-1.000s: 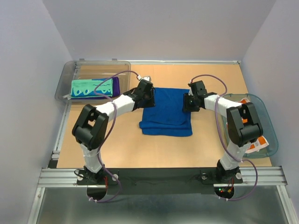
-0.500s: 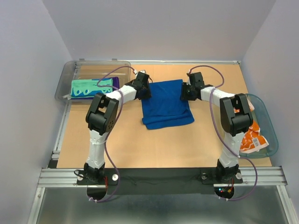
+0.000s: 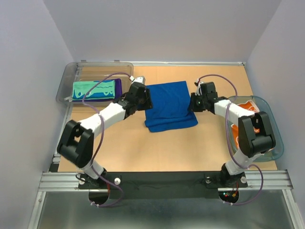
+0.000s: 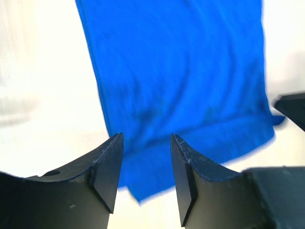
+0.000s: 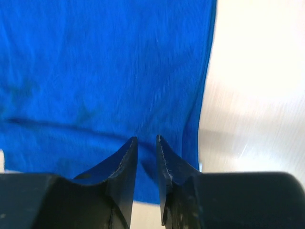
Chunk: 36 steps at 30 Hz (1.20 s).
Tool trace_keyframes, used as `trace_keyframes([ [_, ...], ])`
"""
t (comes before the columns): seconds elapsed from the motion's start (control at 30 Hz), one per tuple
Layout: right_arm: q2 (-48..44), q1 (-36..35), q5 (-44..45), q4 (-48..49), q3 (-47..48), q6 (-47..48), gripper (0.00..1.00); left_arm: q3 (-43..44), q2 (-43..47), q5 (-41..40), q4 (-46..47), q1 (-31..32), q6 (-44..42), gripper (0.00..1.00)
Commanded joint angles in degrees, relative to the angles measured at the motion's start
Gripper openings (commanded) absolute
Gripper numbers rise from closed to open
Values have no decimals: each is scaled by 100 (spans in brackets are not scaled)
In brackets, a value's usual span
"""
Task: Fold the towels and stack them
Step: Fold the towel
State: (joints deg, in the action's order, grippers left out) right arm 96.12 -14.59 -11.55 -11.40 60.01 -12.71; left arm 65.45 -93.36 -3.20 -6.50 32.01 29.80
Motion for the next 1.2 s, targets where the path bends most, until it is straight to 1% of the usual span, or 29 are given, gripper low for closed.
trace_keyframes([
  [0.0,-330,-26,-339,-11,-419,155,27,-699,634,-172,44,252,166,55],
  [0.03,-435,-26,-374,-29,-559,146,27,-1014,896,-172,61,331,245,55],
  [0.23,-936,-26,-479,-143,-1122,76,27,-2026,1960,-190,53,482,614,55],
  [0.33,-1261,-35,-497,-301,-1465,-222,27,-2579,2408,-172,35,517,807,55],
  [0.53,-1964,-26,-102,-565,-2186,-802,27,-2889,2920,-146,-44,517,1106,57],
  [0.6,-2202,-26,-75,-600,-2274,-970,29,-2889,2903,-128,8,517,1168,59],
  [0.7,-2702,-26,231,-592,-2388,-1295,29,-2836,2736,-49,140,517,1326,62],
  [0.73,-2877,-26,572,-539,-2423,-1356,29,-2819,2649,-40,184,526,1422,65],
  [0.77,-3036,-26,819,-539,-2424,-1705,29,-2801,2596,-49,306,526,1484,66],
  [0.8,-3403,-26,1056,-548,-2415,-1900,29,-2784,2560,-75,360,508,1537,67],
  [0.83,-3554,-18,1119,-513,-2397,-1919,29,-2775,2438,-154,412,508,1598,69],
  [0.87,-3826,-18,1120,-486,-2389,-1850,32,-2722,2367,-189,509,491,1747,72],
  [0.9,-3924,-18,1129,-477,-2371,-1875,36,-2687,2306,-207,571,473,1801,73],
  [0.93,-4012,-26,1129,-451,-2362,-1919,44,-2652,2140,-198,623,421,1879,73],
  [0.97,-4100,-18,1129,-442,-2353,-2006,60,-2564,2051,-190,789,385,1976,73],
  [1.07,-4040,-26,989,-363,-2310,-1754,62,-2301,1559,-181,870,298,1968,72],
  [1.17,-3864,-26,980,-363,-2257,-1525,62,-1756,962,-137,861,271,1644,68],
])
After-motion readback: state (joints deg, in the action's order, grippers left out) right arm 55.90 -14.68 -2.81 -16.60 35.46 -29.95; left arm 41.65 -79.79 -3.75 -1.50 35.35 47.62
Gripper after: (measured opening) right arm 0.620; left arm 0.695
